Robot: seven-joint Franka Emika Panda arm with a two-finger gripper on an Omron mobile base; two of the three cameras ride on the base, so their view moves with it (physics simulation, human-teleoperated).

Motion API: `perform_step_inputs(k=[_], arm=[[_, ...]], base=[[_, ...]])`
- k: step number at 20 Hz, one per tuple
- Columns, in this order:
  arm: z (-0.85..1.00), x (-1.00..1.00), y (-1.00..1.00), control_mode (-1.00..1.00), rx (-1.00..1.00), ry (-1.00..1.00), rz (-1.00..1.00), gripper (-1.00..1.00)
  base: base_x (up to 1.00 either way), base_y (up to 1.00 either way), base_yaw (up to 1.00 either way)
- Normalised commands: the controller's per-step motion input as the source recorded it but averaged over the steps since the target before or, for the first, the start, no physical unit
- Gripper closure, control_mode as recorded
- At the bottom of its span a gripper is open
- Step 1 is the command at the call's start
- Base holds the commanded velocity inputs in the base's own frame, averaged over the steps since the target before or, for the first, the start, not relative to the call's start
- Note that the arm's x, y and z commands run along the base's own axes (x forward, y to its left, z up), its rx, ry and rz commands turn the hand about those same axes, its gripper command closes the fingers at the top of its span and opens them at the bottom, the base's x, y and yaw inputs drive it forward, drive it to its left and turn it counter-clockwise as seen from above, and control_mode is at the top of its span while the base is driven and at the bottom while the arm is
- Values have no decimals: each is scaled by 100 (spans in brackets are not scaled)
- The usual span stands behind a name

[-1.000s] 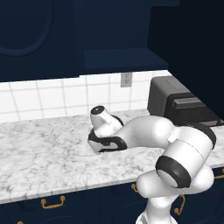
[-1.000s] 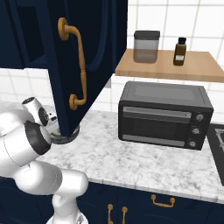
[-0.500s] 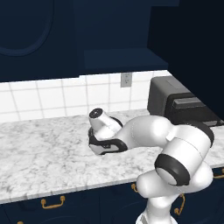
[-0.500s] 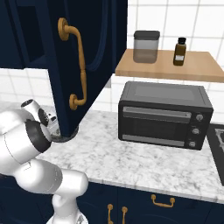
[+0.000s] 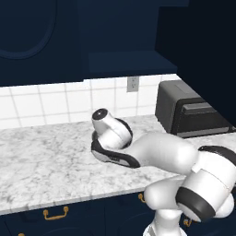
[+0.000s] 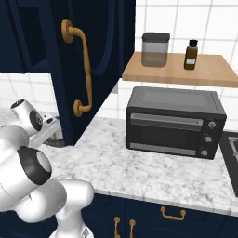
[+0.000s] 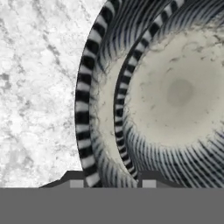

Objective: Pick up the bowls on the counter and stack them on top of one another in the open cabinet. Place the smaller bowl on top of the larger bowl.

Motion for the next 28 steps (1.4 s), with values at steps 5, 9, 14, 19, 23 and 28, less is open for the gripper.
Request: perform_step_inputs(k=[5, 9, 14, 19, 23, 28], arm=[[100, -59, -1, -100, 0, -4, 0, 100], [100, -47, -18, -100, 0, -10, 0, 100], [100, -33, -42, -100, -3, -22, 2, 100], [100, -9, -23, -100, -1, -25, 0, 100], [100, 44, -2, -100, 0, -13, 0, 100], [100, 71, 0, -100, -2, -5, 0, 100]], base=[[0, 0, 0], [0, 0, 0], [0, 0, 0], [0, 0, 0], [0, 0, 0], [0, 0, 0]])
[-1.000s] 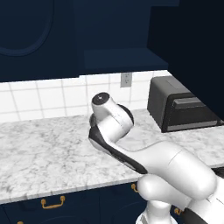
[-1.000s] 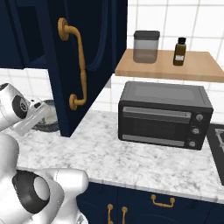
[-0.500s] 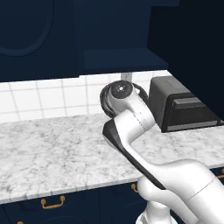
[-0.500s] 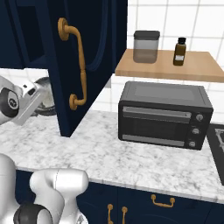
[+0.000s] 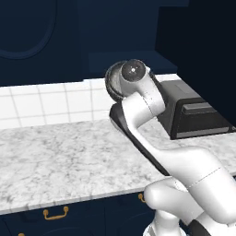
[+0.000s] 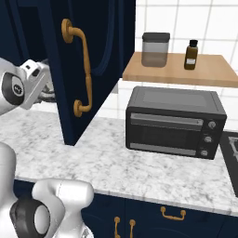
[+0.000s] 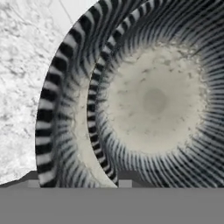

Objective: Pick up the bowls on the counter and stack them on top of one another in the open cabinet. Place the smaller bowl on top of the larger bowl.

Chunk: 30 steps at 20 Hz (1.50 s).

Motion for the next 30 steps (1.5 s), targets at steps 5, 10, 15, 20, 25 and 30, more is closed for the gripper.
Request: perform_step_inputs(k=[5, 10, 15, 20, 25, 30], arm=[[100, 37, 0, -100, -2, -10, 0, 100], [92, 6, -7, -100, 0, -10, 1, 100], [13, 83, -32, -100, 0, -1, 1, 100], [-37, 100, -27, -100, 0, 1, 17, 100], [-41, 100, -33, -100, -1, 0, 32, -100], [-25, 76, -28, -100, -5, -4, 32, -100]], base=[[0, 0, 0], [0, 0, 0], [0, 0, 0], [0, 0, 0], [0, 0, 0], [0, 0, 0]])
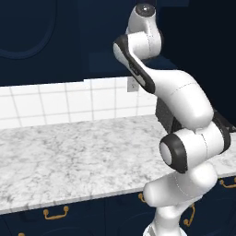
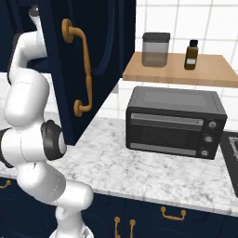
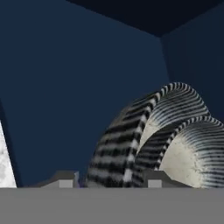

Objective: Pick up the bowls on the counter and stack them on top of one another in the open cabinet. Place the smaller bowl on top of the larger bowl.

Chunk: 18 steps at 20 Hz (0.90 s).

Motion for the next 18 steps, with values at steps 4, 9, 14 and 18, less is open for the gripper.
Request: perform_step_inputs(k=[4, 9, 14, 18], arm=[[0, -50, 0, -100, -6, -18, 30, -100], [-11, -100, 23, -100, -17, -23, 22, -100], [-17, -100, 49, -100, -17, -1, 6, -100], [-57, -100, 69, -100, -16, 31, 0, -100]], base=[[0, 0, 0], [0, 0, 0], [0, 0, 0], [0, 0, 0]])
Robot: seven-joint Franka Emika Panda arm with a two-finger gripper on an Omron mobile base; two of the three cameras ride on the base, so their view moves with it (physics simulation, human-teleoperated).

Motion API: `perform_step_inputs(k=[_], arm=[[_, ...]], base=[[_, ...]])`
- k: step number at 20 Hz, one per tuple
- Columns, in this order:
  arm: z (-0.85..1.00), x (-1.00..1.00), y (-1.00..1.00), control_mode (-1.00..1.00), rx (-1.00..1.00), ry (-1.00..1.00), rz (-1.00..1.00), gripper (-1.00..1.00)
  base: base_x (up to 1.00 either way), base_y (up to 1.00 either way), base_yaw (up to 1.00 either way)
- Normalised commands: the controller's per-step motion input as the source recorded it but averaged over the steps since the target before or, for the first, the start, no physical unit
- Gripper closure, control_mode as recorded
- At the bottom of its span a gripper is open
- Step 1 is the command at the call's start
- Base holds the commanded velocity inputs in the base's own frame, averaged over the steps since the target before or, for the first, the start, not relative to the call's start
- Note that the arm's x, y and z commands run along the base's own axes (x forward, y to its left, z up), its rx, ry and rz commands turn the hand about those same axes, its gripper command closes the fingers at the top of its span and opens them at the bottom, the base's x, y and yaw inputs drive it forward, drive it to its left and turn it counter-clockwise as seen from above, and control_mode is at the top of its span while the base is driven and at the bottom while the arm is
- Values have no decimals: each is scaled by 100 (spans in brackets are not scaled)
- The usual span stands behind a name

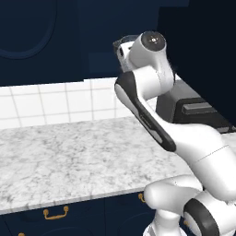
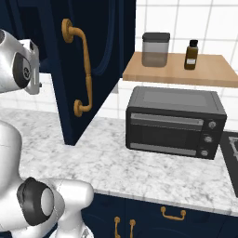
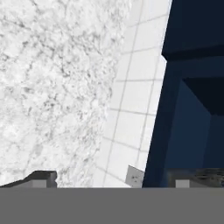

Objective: Pick up the bowls on the counter and stack them on top of one another in the open cabinet. Place the smaller bowl on top of the larger bowl.

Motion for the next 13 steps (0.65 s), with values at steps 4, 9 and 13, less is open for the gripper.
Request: perform_step_inputs(k=[4, 9, 13], arm=[[-100, -92, 55, -100, -10, 58, 0, -100], [-19, -7, 3, -100, 3, 14, 0, -100], [0, 0, 0, -100, 0, 0, 0, -100]], base=[[0, 0, 0], [0, 0, 0], [0, 0, 0]])
